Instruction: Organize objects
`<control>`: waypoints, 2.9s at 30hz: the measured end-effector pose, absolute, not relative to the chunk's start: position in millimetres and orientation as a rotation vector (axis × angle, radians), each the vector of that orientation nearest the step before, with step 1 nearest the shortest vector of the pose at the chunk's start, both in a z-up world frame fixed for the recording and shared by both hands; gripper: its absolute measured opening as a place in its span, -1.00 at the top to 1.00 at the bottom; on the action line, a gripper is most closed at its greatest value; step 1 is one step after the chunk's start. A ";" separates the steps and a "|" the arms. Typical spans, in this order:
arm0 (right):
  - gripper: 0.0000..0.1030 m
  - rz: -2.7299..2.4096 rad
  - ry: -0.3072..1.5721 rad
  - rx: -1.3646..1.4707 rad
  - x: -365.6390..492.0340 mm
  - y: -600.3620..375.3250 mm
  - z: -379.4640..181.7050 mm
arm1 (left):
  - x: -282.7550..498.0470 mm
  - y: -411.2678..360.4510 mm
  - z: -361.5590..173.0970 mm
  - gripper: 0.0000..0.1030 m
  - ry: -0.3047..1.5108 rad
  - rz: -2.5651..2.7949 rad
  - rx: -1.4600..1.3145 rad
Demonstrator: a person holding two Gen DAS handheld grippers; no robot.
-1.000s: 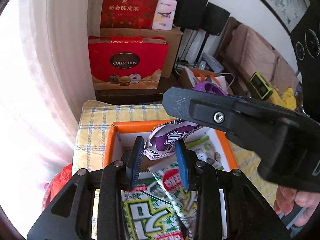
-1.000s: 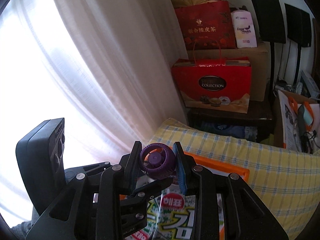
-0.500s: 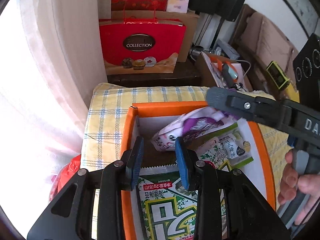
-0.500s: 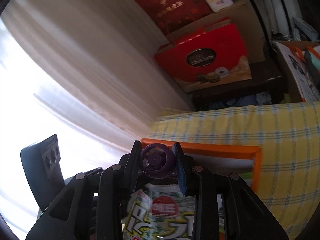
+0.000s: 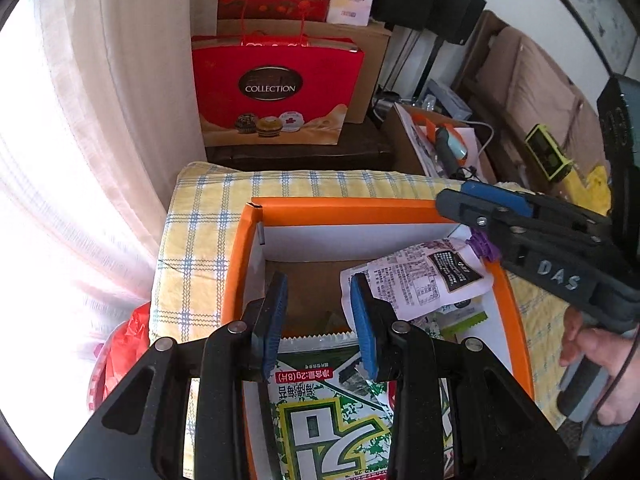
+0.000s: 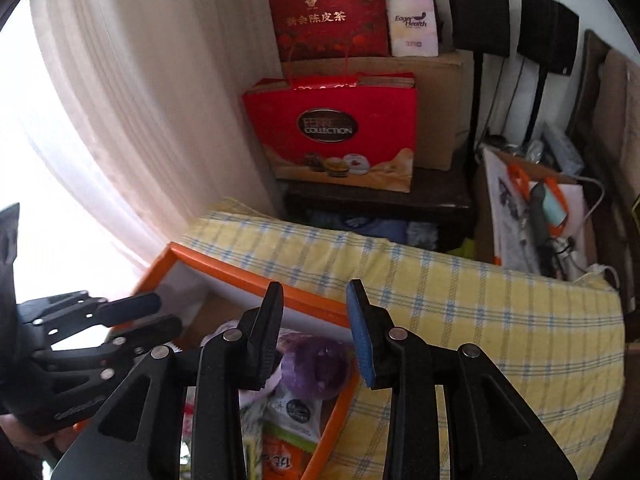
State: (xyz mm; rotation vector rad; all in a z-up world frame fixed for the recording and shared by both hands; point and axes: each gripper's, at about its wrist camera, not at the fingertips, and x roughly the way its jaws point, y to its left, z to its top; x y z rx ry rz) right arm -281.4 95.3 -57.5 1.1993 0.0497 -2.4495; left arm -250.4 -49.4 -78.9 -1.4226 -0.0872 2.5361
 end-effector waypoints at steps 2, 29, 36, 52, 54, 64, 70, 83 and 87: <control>0.31 -2.459 0.063 1.178 -277.1 91.1 -58.1 | -248.4 -51.0 -77.4 0.42 -0.091 2.538 -1.428; -0.40 -2.463 0.151 1.120 -196.2 124.9 -20.1 | -175.2 -71.3 -43.7 -0.79 -0.194 2.584 -1.356; -0.59 -2.520 0.195 1.142 -145.1 155.5 -16.4 | -133.4 -71.0 -37.9 -0.86 -0.195 2.599 -1.351; -0.99 -2.662 0.118 1.101 -53.5 184.6 -8.4 | -56.7 -46.8 -23.8 -1.00 -0.149 2.689 -1.299; -0.99 -2.677 0.115 1.105 -45.7 187.5 -8.8 | -48.4 -44.7 -20.4 -1.00 -0.146 2.720 -1.278; -0.99 -2.733 0.070 1.100 -5.0 202.0 -9.8 | -14.1 -30.5 -15.5 -1.00 -0.108 2.738 -1.247; -0.99 -2.786 0.081 1.096 13.4 205.7 -9.5 | -0.2 -14.6 -13.0 -1.00 -0.054 2.734 -1.233; -0.99 -2.829 0.053 1.083 46.9 220.8 0.3 | 32.0 -6.5 -6.5 -1.00 -0.074 2.665 -1.235; -0.99 -2.846 0.058 1.063 52.5 221.9 4.5 | 36.8 -7.2 -2.9 -1.00 -0.056 2.714 -1.215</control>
